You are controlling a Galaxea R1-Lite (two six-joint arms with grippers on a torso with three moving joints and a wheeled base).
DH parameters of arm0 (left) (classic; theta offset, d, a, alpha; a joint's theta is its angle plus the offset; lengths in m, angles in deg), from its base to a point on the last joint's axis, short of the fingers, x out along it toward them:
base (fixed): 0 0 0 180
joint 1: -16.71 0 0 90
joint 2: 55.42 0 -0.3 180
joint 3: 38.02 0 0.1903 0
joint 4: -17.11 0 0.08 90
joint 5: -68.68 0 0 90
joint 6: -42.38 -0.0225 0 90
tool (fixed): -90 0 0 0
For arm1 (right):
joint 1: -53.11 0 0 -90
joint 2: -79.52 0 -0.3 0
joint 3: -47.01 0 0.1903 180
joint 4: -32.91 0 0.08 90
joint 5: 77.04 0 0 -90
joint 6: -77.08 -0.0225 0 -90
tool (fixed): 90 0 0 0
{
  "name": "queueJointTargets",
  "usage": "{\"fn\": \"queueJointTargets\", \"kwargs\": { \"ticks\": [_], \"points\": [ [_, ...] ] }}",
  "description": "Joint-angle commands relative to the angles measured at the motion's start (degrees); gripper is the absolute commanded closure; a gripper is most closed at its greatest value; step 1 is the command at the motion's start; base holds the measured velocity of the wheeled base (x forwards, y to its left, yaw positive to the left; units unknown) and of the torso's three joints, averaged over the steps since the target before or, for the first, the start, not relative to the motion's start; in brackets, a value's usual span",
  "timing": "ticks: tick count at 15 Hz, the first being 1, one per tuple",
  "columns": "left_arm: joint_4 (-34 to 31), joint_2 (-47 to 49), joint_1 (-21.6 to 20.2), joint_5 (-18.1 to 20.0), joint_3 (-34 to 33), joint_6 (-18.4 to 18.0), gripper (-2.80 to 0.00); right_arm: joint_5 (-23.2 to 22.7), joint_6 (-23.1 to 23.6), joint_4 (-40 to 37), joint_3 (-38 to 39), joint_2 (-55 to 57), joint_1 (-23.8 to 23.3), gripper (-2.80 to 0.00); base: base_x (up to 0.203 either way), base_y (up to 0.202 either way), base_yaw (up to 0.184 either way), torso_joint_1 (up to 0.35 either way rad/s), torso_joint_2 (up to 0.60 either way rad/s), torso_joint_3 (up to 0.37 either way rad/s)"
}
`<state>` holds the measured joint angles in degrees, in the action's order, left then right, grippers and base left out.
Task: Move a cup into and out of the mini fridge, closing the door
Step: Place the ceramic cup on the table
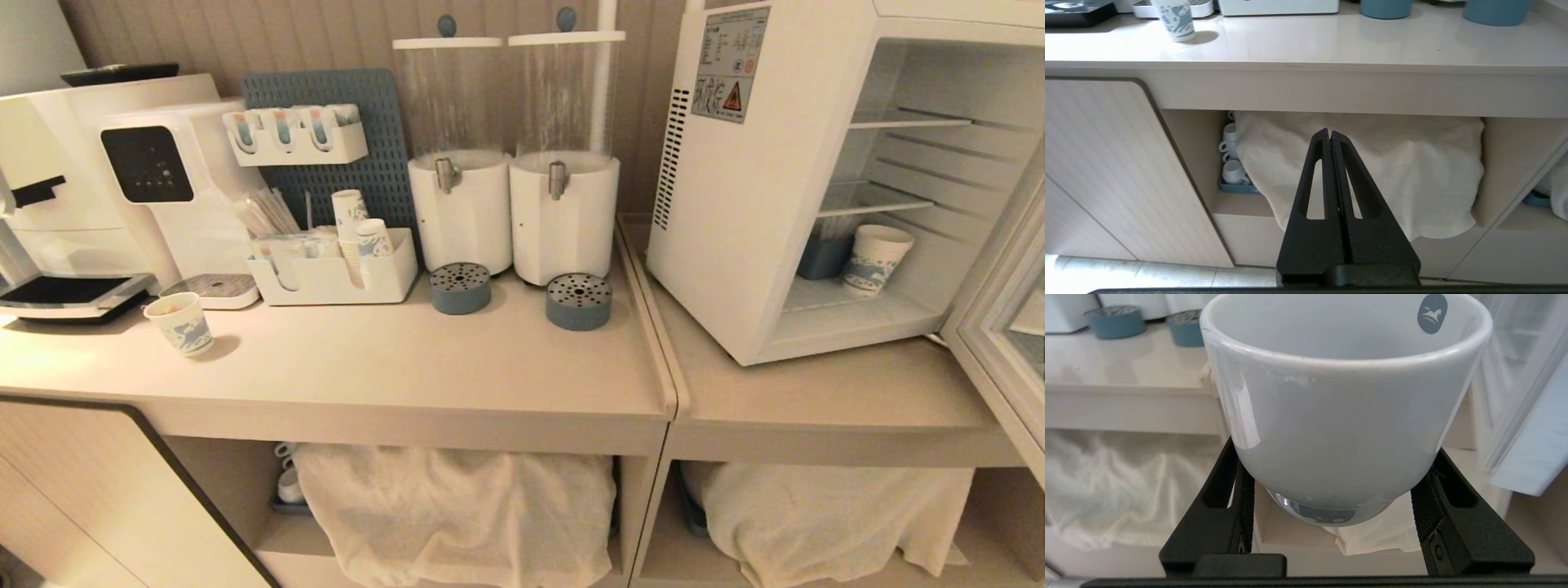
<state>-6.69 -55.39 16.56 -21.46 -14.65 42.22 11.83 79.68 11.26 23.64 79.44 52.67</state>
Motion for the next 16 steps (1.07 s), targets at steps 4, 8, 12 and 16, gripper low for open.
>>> {"fn": "queueJointTargets", "kwargs": {
  "ticks": [4, 8, 12, 16],
  "points": [
    [0.00, -0.02, -0.02, -0.03, 0.00, 0.07, 0.00, -0.02, -0.05, 0.03, 1.05, 0.07, 0.00, 0.00, 0.000, 0.111, -0.002, 0.001, 0.00, 0.002],
    [0.00, -0.02, -0.02, -0.03, 0.00, 0.07, 0.00, -0.02, 0.04, 0.04, 1.05, 0.07, 0.00, 0.00, 0.000, 0.193, 0.000, 0.002, 0.00, 0.001],
    [0.00, -0.02, -0.02, -0.03, -0.09, 0.07, 0.00, -0.02, -0.05, 0.04, 1.05, 0.07, 0.00, 0.00, 0.000, 0.193, -0.001, 0.002, 0.00, 0.002],
    [0.00, -0.02, 0.06, -0.03, -0.09, 0.16, 0.00, -0.02, -0.05, -0.05, 1.05, 0.07, 0.00, 0.00, 0.000, 0.193, -0.001, 0.003, 0.00, 0.003]
  ]
}}
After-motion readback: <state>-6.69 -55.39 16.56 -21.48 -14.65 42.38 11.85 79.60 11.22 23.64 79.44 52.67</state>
